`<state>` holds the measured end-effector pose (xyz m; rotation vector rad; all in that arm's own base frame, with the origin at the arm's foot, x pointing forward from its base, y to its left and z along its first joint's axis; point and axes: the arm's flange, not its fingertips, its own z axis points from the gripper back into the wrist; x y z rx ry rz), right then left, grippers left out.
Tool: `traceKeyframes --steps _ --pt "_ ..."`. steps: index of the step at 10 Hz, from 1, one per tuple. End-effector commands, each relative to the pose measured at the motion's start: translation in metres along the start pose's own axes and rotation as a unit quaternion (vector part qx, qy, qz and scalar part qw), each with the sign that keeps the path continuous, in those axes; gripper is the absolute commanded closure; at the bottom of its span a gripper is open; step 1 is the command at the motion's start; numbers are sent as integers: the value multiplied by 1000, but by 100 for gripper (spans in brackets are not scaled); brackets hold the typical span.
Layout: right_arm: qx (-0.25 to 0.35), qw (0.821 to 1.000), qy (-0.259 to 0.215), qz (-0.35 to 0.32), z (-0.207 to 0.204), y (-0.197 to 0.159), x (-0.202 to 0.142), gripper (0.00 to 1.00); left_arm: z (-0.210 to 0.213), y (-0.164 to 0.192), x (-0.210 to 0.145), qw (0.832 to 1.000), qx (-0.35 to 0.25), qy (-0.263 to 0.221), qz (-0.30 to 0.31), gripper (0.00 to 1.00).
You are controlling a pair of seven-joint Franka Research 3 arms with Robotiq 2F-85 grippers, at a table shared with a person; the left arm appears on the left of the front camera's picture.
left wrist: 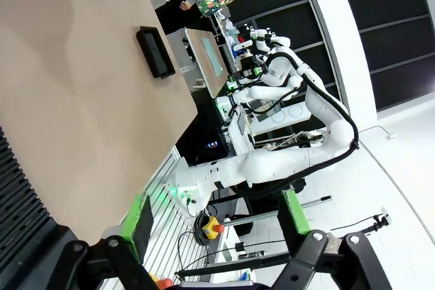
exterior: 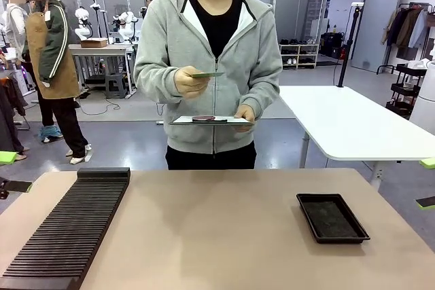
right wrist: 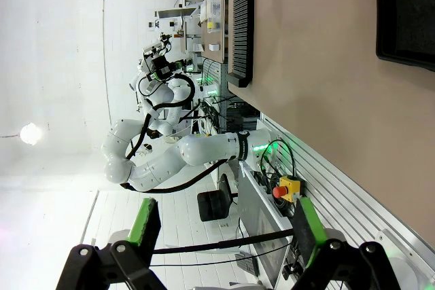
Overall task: Inspect the PCB.
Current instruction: Pick up the Blank PCB that the human is holding.
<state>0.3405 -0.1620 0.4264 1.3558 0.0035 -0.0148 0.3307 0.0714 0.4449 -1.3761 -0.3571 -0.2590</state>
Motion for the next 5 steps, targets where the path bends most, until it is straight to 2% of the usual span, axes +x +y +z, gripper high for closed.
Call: traceKeyframes --steps 1,5 --pt "-1 1000 -2 -1 1 2 1 0 0 -3 -3 1000 1 1 -4 5" --pt "-1 1000 -2 -1 1 2 1 0 0 -3 -3 1000 1 1 -4 5"
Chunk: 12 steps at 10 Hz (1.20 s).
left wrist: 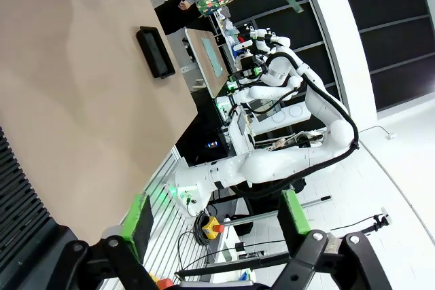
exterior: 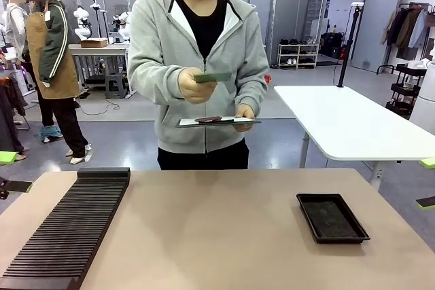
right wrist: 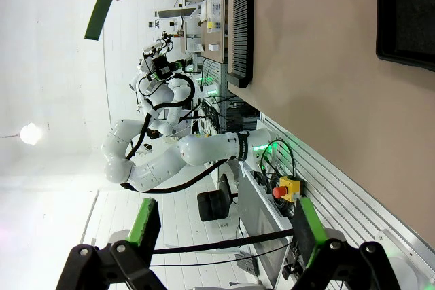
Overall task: Inspect the PCB.
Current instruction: Pick up the Blank PCB that the human is holding.
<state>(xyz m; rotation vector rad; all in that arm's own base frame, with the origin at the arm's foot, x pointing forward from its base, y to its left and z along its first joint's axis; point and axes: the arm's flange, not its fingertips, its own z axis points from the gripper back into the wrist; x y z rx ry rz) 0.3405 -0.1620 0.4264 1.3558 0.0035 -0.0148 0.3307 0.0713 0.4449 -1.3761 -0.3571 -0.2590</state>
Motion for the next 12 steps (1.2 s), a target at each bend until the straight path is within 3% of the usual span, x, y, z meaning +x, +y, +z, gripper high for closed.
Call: traceKeyframes --steps 1,12 --pt "-1 1000 -2 -1 1 2 1 0 0 -3 -3 1000 1 1 -4 5" --pt "-1 1000 -2 -1 1 2 1 0 0 -3 -3 1000 1 1 -4 5"
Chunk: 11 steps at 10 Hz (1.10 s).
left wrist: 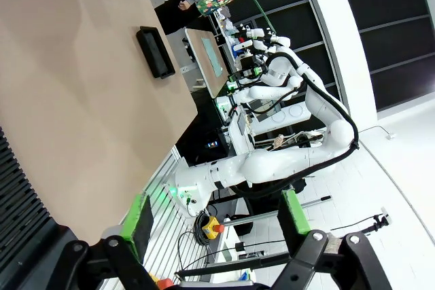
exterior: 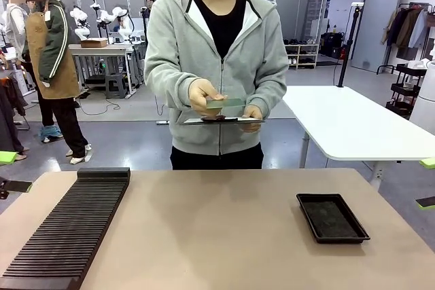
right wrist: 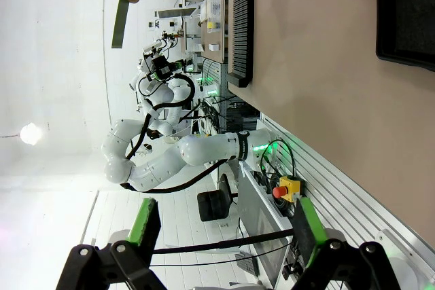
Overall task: Inspect the PCB.
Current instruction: Pick up the Blank PCB that the human is holding.
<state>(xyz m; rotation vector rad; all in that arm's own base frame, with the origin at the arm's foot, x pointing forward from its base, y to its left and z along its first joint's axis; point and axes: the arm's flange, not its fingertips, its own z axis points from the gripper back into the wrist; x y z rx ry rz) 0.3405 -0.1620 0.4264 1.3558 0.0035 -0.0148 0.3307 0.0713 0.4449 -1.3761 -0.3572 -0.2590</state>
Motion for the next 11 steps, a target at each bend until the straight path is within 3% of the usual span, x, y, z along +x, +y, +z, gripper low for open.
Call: traceKeyframes --steps 1,3,11 --pt "0 1000 0 0 0 0 0 0 0 -3 -3 1000 1 1 -4 5" --pt "14 999 42 12 -32 32 -3 0 0 -3 -3 1000 1 1 -4 5" --pt "75 991 73 -85 -198 111 24 0 0 -3 -3 1000 1 1 -4 5"
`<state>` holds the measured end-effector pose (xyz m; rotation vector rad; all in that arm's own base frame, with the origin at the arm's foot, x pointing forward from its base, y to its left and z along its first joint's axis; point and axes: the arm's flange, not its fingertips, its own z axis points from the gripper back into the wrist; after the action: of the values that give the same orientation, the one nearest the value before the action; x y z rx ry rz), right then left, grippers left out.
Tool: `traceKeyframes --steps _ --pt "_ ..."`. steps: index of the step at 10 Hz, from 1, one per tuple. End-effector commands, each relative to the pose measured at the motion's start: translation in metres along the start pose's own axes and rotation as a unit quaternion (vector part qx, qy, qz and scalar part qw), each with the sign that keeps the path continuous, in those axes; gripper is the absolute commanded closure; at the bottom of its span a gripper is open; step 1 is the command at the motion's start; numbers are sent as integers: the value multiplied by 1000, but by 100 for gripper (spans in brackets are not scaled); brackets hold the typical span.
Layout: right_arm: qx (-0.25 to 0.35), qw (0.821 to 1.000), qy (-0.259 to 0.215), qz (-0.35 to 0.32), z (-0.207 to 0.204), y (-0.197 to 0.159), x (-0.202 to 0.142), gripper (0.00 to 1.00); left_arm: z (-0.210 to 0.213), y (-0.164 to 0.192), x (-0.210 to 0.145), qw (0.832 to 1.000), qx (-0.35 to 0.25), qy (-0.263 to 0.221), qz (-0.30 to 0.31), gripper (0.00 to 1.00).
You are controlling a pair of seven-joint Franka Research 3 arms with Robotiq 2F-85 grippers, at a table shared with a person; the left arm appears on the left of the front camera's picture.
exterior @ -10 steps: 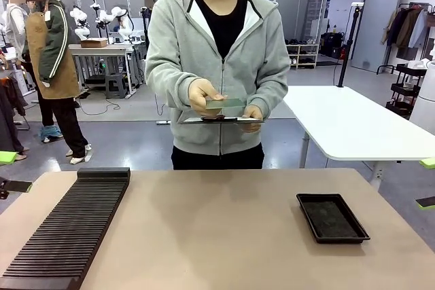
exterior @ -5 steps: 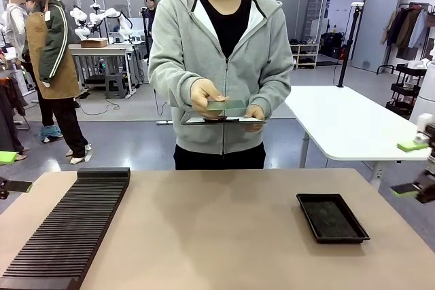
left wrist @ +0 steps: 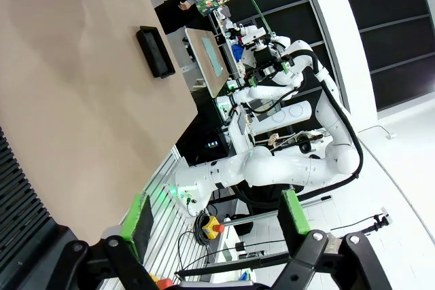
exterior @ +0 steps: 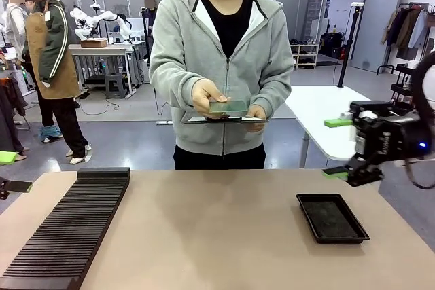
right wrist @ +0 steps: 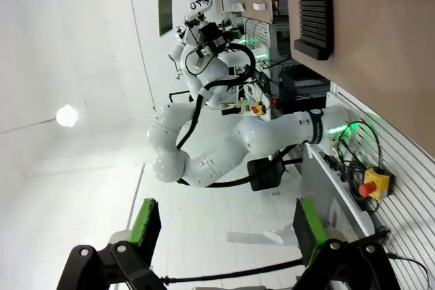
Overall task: Inspect the PCB.
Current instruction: Pick up the Blank PCB that the human is holding.
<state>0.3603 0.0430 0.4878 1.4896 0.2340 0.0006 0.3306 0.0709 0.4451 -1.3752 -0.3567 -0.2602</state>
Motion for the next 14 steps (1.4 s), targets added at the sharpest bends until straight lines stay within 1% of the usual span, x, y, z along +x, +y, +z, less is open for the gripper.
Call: traceKeyframes --steps 1,2,5,7,9,11,14 --pt "16 999 -17 -31 -25 13 19 0 0 -2 -2 1000 0 0 -4 5" --pt "18 999 -11 -37 -38 18 27 0 0 -2 -2 1000 0 0 -4 5" --pt "22 998 -29 -55 -70 36 48 0 0 -2 -2 1000 0 0 -4 5" --pt "23 997 -43 -67 -82 45 67 0 0 -2 -2 1000 0 0 -4 5" --pt "28 996 -28 -74 -98 51 81 0 0 -2 -2 1000 0 0 -4 5" --pt "22 996 -27 -77 -113 53 89 0 0 -2 -2 1000 0 0 -4 5" --pt "30 996 -33 -79 -124 50 101 0 0 -2 -2 1000 0 0 -4 5"
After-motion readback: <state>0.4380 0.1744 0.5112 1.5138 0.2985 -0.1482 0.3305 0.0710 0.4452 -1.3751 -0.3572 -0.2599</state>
